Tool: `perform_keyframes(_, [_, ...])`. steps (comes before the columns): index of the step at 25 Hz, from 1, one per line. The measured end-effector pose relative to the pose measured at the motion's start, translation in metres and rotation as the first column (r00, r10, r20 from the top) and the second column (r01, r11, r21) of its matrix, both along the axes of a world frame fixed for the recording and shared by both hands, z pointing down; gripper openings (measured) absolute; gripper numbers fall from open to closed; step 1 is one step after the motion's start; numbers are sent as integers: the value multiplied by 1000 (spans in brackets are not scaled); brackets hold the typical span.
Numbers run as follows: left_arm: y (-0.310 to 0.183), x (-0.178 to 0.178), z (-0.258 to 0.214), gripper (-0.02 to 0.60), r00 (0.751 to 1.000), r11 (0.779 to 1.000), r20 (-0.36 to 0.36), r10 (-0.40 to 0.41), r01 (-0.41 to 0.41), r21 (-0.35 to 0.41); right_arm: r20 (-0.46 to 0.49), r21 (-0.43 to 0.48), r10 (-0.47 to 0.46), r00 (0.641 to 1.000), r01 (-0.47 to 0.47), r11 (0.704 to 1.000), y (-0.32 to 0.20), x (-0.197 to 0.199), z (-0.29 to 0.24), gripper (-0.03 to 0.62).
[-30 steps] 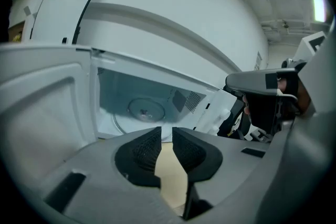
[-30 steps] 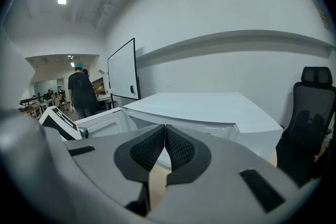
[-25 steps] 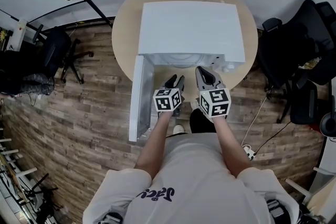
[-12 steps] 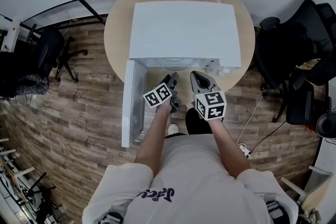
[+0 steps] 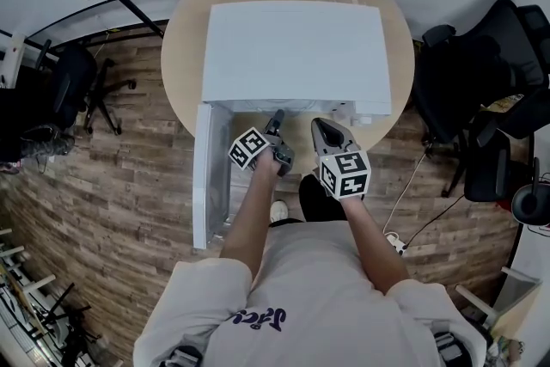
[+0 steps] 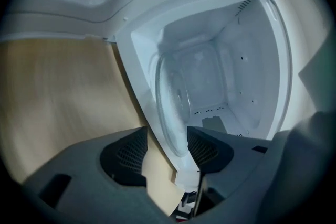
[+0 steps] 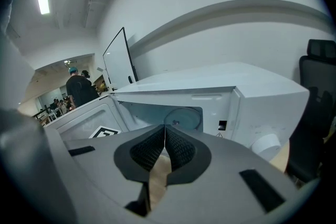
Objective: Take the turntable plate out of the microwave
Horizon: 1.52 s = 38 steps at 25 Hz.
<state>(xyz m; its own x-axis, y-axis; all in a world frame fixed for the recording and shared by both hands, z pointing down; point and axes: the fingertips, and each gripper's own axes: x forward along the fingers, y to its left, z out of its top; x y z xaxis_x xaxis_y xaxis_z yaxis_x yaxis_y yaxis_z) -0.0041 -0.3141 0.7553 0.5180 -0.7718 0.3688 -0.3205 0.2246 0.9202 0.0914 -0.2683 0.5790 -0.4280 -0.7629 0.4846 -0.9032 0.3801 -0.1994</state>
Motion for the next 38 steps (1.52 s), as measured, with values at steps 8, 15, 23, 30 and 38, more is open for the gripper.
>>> perform_keyframes(8, [-8,-2,12,116,994,995,-64,-85,81,-60,-11,-20,15,1000,-15,1000,3,9,10,17])
perform_keyframes(15, [-7,-1,2,48,981,996,-170,-93,90,-24,8,-47,15,1000,-15,999,9,6,20,17])
perform_keyframes(23, [10,-7,0,38,962,992,-241,-126,116,-55,119,-160,50,992,-31,987,21,4,55,17])
perform_keyframes(30, [35,-11,-3,37,954,991,-268,-133,121,-61,362,-318,153,920,-32,948,38,2,101,17])
perform_keyframes(38, [51,-12,-9,37,958,992,-260,-119,107,-59,599,-457,284,749,29,889,45,-8,144,212])
